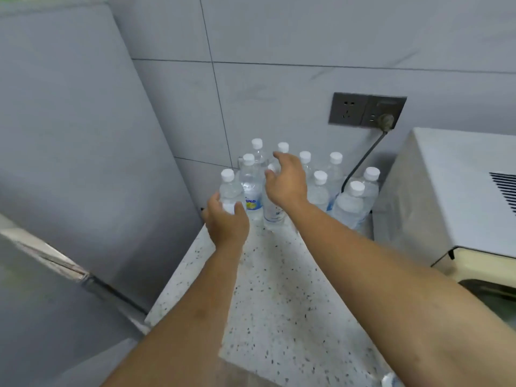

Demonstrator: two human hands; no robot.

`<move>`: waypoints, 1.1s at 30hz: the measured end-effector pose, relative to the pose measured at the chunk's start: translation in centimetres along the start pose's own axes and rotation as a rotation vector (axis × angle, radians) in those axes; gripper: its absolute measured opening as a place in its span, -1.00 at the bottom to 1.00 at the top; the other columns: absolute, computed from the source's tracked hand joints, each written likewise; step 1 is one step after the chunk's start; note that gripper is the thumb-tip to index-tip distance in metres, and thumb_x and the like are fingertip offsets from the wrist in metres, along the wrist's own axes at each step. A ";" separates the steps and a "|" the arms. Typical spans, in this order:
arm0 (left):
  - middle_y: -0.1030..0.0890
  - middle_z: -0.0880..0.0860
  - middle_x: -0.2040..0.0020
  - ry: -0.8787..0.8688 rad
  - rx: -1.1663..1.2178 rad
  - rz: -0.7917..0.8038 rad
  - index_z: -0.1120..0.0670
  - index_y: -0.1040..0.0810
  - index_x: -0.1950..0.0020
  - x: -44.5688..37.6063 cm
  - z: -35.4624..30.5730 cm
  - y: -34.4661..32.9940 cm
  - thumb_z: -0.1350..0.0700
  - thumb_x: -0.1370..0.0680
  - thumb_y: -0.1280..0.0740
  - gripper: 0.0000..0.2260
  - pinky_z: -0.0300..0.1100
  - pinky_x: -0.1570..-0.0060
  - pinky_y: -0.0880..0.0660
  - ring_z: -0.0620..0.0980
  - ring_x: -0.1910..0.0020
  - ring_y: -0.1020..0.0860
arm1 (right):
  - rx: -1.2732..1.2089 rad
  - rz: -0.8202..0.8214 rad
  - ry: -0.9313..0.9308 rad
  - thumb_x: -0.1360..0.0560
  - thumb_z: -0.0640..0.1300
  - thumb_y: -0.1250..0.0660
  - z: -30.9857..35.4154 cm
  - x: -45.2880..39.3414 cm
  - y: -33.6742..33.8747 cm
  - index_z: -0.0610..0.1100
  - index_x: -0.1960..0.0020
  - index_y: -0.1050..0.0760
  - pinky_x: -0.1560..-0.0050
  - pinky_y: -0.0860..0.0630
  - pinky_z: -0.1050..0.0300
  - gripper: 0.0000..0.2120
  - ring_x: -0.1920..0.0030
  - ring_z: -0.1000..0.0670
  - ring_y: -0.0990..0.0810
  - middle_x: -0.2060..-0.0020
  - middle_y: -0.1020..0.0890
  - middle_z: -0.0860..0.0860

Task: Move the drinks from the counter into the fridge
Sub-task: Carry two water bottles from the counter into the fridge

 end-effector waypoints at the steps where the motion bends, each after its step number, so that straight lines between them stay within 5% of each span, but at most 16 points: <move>1: -0.44 0.13 -0.32 -0.043 -0.070 -0.008 0.05 -0.38 -0.42 -1.2 -0.6 -0.4 0.11 -0.52 -0.39 -0.52 -0.12 -0.11 -0.43 0.10 -0.22 -0.48 | 0.059 0.035 0.025 -0.60 -0.11 -0.29 0.0 -1.0 -0.1 -0.06 -0.48 -0.34 -0.36 -0.36 0.00 -0.54 -0.43 -0.16 -0.34 -0.48 -0.30 -0.09; 5: -0.38 0.16 -0.37 -0.269 -0.402 0.039 0.11 -0.35 -0.45 -4.7 -1.9 -1.7 0.15 -0.52 -0.38 -0.50 -0.01 -0.22 -0.37 0.20 -0.27 -0.41 | 0.346 0.229 0.085 -0.63 -0.08 -0.23 -1.3 -2.8 -0.6 -0.02 -0.48 -0.33 -0.13 -0.43 0.00 -0.58 -0.32 -0.21 -0.40 -0.37 -0.41 -0.13; 9: -0.40 0.09 -0.39 -0.451 -0.668 0.134 0.10 -0.36 -0.43 -6.4 -1.6 -2.2 0.19 -0.58 -0.29 -0.59 0.00 -0.11 -0.40 0.22 -0.21 -0.40 | 0.451 0.225 0.161 -0.63 -0.07 -0.23 -2.4 -2.7 -0.4 -0.05 -0.39 -0.39 0.04 -0.39 0.04 -0.66 -0.17 -0.21 -0.49 -0.21 -0.47 -0.16; 14: -0.49 0.10 -0.17 -0.400 -0.548 0.073 0.10 -0.51 -0.20 -4.1 -1.5 -2.1 0.17 -0.57 -0.32 -0.79 -0.11 0.17 -0.33 0.12 0.01 -0.47 | 0.384 0.219 0.123 -0.59 -0.01 -0.31 -2.6 -1.8 0.1 -0.10 -0.25 -0.44 0.14 -0.39 0.07 -0.71 0.01 -0.20 -0.58 -0.12 -0.49 -0.14; 18: -0.43 0.10 -0.14 -0.353 -0.344 0.108 0.11 -0.53 -0.14 0.4 -0.2 -1.6 0.24 -0.52 -0.38 -0.79 -0.15 0.18 -0.41 0.01 0.12 -0.45 | 0.339 0.197 0.109 -0.58 0.01 -0.29 -3.3 0.5 0.4 -0.12 -0.15 -0.41 0.19 -0.32 0.06 -0.75 0.05 -0.18 -0.53 0.10 -0.47 -0.06; 22: -0.45 0.06 -0.13 -0.296 -0.284 0.146 0.09 -0.59 -0.11 4.9 1.8 -0.3 0.26 -0.48 -0.40 -0.78 -0.46 0.26 -0.31 -0.07 0.12 -0.48 | 0.293 0.161 0.100 -0.55 -0.01 -0.30 -3.6 3.9 0.9 -0.14 -0.15 -0.43 0.16 -0.31 0.09 -0.74 0.06 -0.14 -0.51 0.05 -0.57 -0.12; 28: -0.47 0.01 -0.11 -0.269 -0.176 0.164 0.06 -0.62 -0.12 9.0 3.0 3.7 0.31 -0.44 -0.41 -0.71 -0.51 0.23 -0.32 -0.06 0.07 -0.53 | 0.104 0.144 0.019 -0.50 -0.07 -0.40 -4.7 11.3 1.7 -0.02 0.07 -0.40 0.18 -0.40 0.10 -0.83 0.14 -0.06 -0.52 0.16 -0.58 0.00; 33: -0.51 -0.08 -0.09 -0.276 -0.071 0.231 -0.05 -0.59 -0.15 11.2 2.9 7.6 0.25 -0.47 -0.43 -0.69 -0.49 0.16 -0.39 -0.26 0.13 -0.52 | -0.066 0.026 -0.037 -0.44 -0.06 -0.46 -5.3 18.1 3.4 0.12 0.17 -0.44 0.31 -0.35 0.36 -0.81 0.31 0.19 -0.49 0.32 -0.55 0.21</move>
Point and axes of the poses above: each hand's wrist, its own x-axis away from the middle knuckle, its own y-axis out of the back of the hand, z = x × y, the point moved 1 cm from there along -x, towards the middle knuckle
